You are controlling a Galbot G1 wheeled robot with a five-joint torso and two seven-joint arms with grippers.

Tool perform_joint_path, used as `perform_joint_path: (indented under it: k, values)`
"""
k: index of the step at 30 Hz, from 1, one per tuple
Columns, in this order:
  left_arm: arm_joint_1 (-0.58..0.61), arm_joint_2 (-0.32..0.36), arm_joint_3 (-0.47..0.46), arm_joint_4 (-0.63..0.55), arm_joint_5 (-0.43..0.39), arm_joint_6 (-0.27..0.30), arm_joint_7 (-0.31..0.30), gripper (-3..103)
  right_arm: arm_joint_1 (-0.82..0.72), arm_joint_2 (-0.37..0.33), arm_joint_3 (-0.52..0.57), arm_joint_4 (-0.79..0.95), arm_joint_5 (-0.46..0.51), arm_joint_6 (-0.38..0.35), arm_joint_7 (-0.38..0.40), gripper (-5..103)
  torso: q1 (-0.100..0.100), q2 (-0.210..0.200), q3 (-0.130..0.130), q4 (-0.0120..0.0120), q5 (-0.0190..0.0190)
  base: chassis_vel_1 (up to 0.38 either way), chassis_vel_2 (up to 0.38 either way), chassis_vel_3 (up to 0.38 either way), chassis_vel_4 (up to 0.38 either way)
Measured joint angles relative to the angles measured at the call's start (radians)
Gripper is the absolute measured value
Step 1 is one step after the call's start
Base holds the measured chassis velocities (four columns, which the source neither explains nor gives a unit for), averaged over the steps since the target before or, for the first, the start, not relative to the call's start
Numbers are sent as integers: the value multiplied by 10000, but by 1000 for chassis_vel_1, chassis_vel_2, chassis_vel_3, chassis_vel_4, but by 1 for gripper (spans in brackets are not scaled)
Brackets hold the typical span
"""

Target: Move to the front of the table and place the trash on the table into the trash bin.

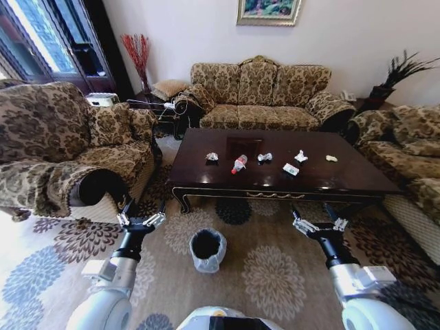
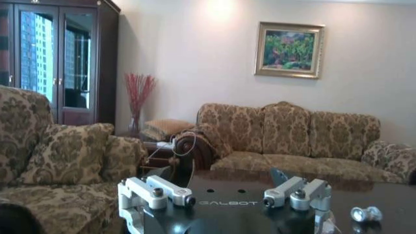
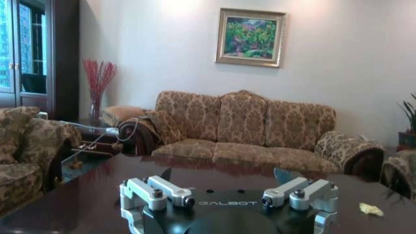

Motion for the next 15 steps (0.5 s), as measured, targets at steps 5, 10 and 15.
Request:
perform_joint_path:
  k: [5,10,15]
  values:
    - [-27,-4,12,134,-6,-6,-16,100,10,7,-18,-35,-153,20,-34,100,13,-5,5,1,2,-167,202,166,-187]
    - [-28,-5,16,140,-6,-7,-20,100,9,9,-20,-40,-162,21,-37,100,2,-4,1,0,3,-68,33,35,-38]
    - [-23,-6,19,141,-7,-8,-22,100,4,11,-21,-40,-163,20,-37,100,-16,6,-7,0,2,40,-32,-25,28]
